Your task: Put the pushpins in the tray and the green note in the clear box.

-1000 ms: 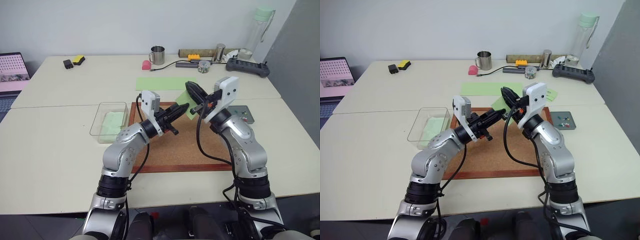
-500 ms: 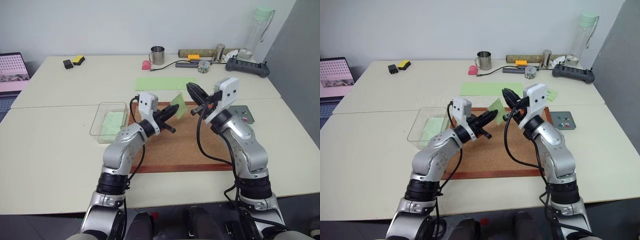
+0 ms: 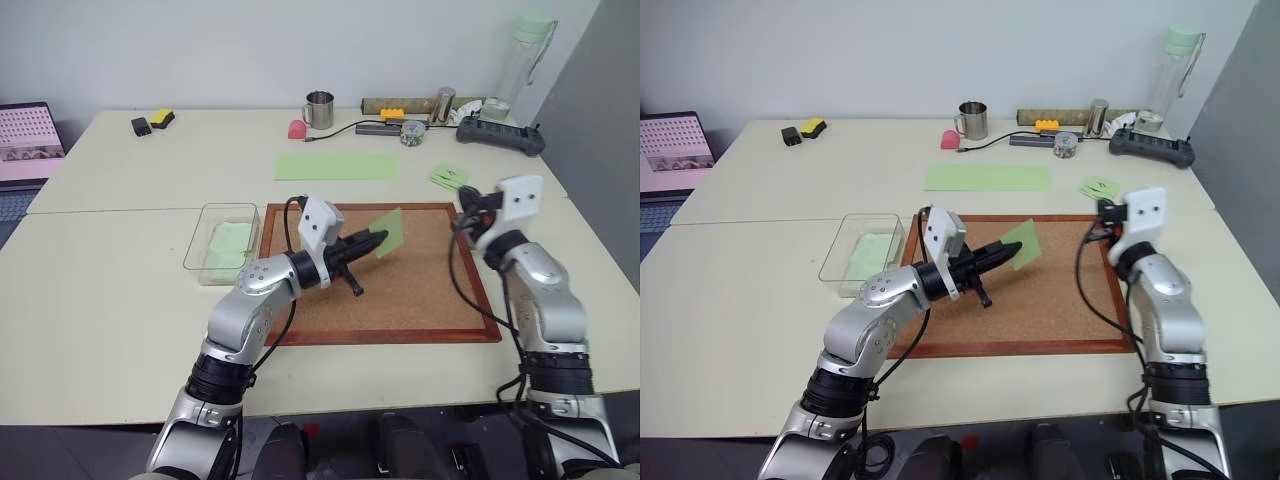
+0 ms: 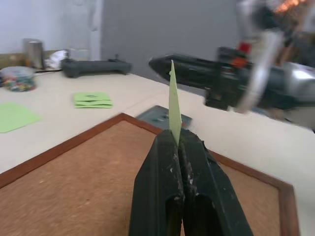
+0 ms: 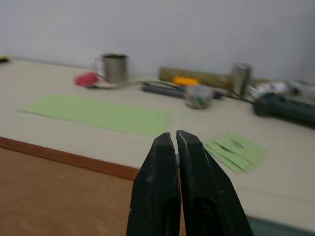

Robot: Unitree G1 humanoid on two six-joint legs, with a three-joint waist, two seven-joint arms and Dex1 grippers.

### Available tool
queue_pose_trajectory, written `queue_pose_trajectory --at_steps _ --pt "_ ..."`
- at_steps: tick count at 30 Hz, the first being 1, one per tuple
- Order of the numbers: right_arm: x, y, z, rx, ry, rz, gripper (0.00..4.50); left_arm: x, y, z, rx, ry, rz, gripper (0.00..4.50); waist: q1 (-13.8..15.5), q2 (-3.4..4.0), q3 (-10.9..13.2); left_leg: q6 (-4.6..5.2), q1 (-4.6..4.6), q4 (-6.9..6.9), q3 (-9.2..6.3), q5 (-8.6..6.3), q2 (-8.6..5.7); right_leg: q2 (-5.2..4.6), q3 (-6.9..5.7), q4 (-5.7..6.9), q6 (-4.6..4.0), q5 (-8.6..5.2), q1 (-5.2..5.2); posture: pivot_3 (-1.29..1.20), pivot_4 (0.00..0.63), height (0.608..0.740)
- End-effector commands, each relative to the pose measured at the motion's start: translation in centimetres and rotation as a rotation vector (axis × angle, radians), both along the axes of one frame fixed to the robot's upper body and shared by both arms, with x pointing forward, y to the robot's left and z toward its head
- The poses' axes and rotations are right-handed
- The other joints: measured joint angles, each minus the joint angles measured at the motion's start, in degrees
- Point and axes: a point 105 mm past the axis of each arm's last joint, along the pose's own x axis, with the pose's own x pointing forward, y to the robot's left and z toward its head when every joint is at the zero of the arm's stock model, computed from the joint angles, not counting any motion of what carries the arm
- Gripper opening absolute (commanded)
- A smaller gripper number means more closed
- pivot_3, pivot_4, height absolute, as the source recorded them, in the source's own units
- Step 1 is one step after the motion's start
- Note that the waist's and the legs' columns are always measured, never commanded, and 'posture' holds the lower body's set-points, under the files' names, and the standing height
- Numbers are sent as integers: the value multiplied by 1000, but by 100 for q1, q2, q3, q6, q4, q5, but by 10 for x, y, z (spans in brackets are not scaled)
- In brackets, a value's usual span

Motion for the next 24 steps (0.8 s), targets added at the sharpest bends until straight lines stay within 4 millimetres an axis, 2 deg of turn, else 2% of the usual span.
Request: queue_pose_trajectory --at_steps 1,10,11,13,19,24 --pt "6 -19 -8 44 60 -10 0 -11 -9 12 14 -103 -52 31 -32 1 0 0 2 0 1 0 1 2 2 1 0 0 0 0 150 740" --pt "29 -29 -23 90 158 8 0 -5 -3 8 30 -109 -22 31 -78 2 2 1 8 4 6 0 2 6 10 12 16 -9 0 0 150 740" --pt "30 -31 -24 93 161 5 374 -5 -3 8 32 -108 -20 0 -75 2 2 1 7 4 4 0 3 6 8 11 14 -8 0 0 150 740" --pt "32 -34 -25 98 162 -8 593 -5 -2 7 34 -106 -14 0 -59 3 2 1 5 2 4 0 3 6 8 8 5 -2 0 0 150 740" --pt "33 -42 -27 98 152 -33 2120 -5 0 7 35 -104 -1 0 -39 3 2 2 0 2 6 -1 3 3 8 1 -2 2 0 0 150 740" --pt "32 -50 -23 86 128 -66 3065 -5 0 7 31 -101 -3 0 -40 3 2 2 2 2 5 -1 3 4 7 5 1 0 0 0 150 740"
